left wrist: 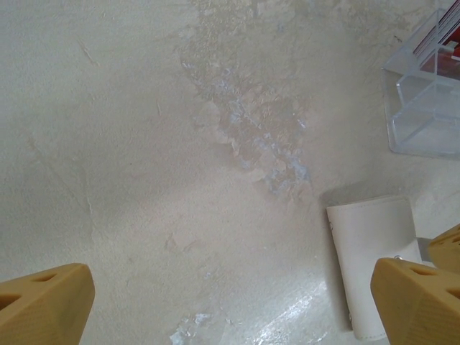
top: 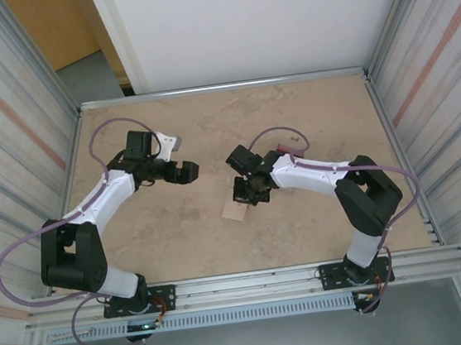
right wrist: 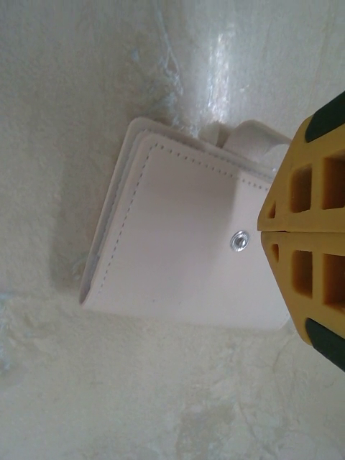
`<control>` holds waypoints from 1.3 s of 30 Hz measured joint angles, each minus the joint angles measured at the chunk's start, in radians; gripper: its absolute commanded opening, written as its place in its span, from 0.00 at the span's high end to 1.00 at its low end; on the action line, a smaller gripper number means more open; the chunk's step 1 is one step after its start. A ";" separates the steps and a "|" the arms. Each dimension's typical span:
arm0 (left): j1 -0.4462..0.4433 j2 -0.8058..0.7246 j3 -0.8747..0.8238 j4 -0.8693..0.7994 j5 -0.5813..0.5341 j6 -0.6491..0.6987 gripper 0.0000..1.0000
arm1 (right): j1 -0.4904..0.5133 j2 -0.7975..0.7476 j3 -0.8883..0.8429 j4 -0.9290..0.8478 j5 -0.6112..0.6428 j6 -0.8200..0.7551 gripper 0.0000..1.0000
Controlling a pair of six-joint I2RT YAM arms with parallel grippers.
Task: Put the credit cards into the card holder
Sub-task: Open the card holder at the center of the table.
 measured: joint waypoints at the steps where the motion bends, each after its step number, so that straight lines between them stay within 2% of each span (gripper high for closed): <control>1: 0.000 0.000 0.000 -0.004 -0.001 0.003 0.01 | 0.000 -0.006 -0.006 0.000 0.002 0.000 1.00; 10: -0.038 0.000 0.011 -0.043 -0.030 0.079 0.02 | -0.007 -0.041 -0.082 -0.008 0.016 0.000 1.00; 14: -0.106 0.000 0.028 -0.078 -0.076 0.177 0.10 | -0.014 -0.053 -0.114 -0.006 0.018 0.000 1.00; 16: -0.150 -0.001 0.040 -0.097 -0.118 0.233 0.10 | -0.018 -0.056 -0.131 0.000 0.018 0.000 1.00; 21: -0.247 -0.043 0.041 -0.101 -0.209 0.431 0.12 | -0.040 -0.056 -0.173 0.030 0.011 0.000 1.00; 27: -0.285 -0.174 -0.014 -0.104 -0.174 0.738 0.19 | -0.048 -0.056 -0.197 0.073 0.009 0.000 1.00; 32: -0.430 -0.293 -0.163 -0.086 -0.134 0.986 0.31 | -0.048 -0.056 -0.232 0.125 -0.002 0.001 1.00; 36: -0.529 -0.280 -0.277 -0.030 -0.150 1.098 0.38 | -0.048 -0.054 -0.241 0.148 -0.009 0.001 1.00; 39: -0.571 -0.236 -0.319 0.044 -0.183 1.128 0.32 | -0.048 -0.056 -0.246 0.156 -0.011 0.001 1.00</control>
